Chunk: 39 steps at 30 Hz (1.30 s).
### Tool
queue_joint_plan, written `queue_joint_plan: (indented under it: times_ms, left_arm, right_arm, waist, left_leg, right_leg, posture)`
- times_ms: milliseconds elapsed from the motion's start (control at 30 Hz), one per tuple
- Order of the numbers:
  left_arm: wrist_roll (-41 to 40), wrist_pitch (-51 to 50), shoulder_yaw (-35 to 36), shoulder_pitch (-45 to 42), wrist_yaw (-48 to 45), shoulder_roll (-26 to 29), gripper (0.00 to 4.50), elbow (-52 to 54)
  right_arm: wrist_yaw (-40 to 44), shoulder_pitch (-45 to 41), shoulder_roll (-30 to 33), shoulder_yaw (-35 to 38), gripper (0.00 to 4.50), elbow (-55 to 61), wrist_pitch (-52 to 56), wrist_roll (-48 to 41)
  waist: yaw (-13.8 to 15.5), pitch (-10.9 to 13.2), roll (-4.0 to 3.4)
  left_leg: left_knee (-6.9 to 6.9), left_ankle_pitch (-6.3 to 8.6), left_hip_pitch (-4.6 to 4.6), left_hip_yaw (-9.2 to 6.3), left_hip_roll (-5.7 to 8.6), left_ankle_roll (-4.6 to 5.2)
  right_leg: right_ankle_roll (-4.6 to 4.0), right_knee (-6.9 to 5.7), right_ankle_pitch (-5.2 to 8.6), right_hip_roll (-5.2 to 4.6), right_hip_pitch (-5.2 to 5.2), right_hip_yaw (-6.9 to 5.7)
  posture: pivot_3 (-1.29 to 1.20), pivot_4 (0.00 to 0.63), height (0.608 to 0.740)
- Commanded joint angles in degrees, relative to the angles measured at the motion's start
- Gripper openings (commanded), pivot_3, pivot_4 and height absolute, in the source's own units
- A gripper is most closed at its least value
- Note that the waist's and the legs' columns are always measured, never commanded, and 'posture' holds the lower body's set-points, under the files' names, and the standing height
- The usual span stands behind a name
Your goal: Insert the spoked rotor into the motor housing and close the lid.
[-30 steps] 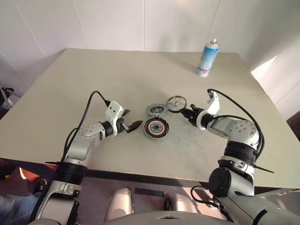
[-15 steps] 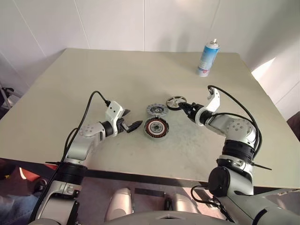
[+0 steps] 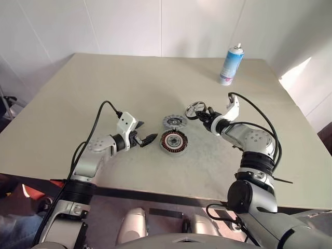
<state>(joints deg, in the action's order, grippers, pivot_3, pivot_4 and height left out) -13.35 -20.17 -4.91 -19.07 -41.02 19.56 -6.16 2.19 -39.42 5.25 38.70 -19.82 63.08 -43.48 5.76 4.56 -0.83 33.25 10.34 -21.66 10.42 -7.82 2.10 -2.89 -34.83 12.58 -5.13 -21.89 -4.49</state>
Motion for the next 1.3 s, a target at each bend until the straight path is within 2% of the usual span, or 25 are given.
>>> queue_joint_plan:
  times_ms: [33, 300, 567, 867, 1300]
  left_arm:
    - [-0.1, 1.3, 0.0, -0.4, -0.4, 0.0, 4.5, 1.1]
    - [0.0, 1.4, -0.3, -0.4, -0.6, -0.1, 4.5, 0.7]
    - [0.1, 1.3, -0.3, 0.5, -0.9, 0.3, 4.5, 1.1]
    - [0.1, 0.6, 0.0, 1.1, -1.4, 1.5, 4.5, 1.8]
    - [0.3, 0.8, -0.2, -0.7, -2.3, 2.0, 4.5, 0.2]
  right_arm:
    - [0.6, -2.4, 0.8, 3.0, 0.54, 5.3, 5.4, -9.4]
    - [-7.8, 0.3, -1.7, 5.4, 0.54, 13.2, 23.8, -25.3]
    - [-17.0, 5.9, -7.6, 3.8, 0.54, 16.2, 29.3, -31.3]
    - [-20.9, 13.7, -4.5, -2.4, 0.54, 18.0, 27.9, -42.5]
    - [-28.2, 21.9, 3.3, -18.4, 0.54, 19.5, 13.0, -59.2]
  waist:
    - [-0.1, 0.0, 0.0]
    - [-0.1, 0.0, 0.0]
    - [0.0, 0.0, 0.0]
    - [0.1, 0.0, 0.0]
    - [0.1, 0.0, 0.02]
  left_leg:
    - [0.0, 0.0, -0.01, 0.0, 0.0, 0.01]
    - [-0.01, 0.0, -0.06, 0.0, -0.02, 0.01]
    - [-0.03, -0.02, -0.06, 0.0, -0.02, -0.03]
    - [-0.11, -0.07, -0.08, -0.01, -0.02, -0.13]
    - [-0.12, -0.11, -0.06, -0.03, -0.02, -0.19]
  right_leg:
    - [0.0, 0.0, 0.0, 0.0, -0.01, 0.0]
    - [-0.02, -0.02, 0.01, 0.02, -0.12, -0.01]
    - [0.0, -0.01, 0.02, 0.02, -0.13, -0.01]
    - [0.34, 0.0, 0.2, 0.02, -0.17, -0.01]
    - [0.41, 0.0, 0.24, 0.02, -0.16, -0.01]
  posture:
    - [0.0, 0.0, 0.74]
    - [0.0, 0.0, 0.74]
    - [0.0, 0.0, 0.74]
    - [0.0, 0.0, 0.74]
    - [0.0, 0.0, 0.74]
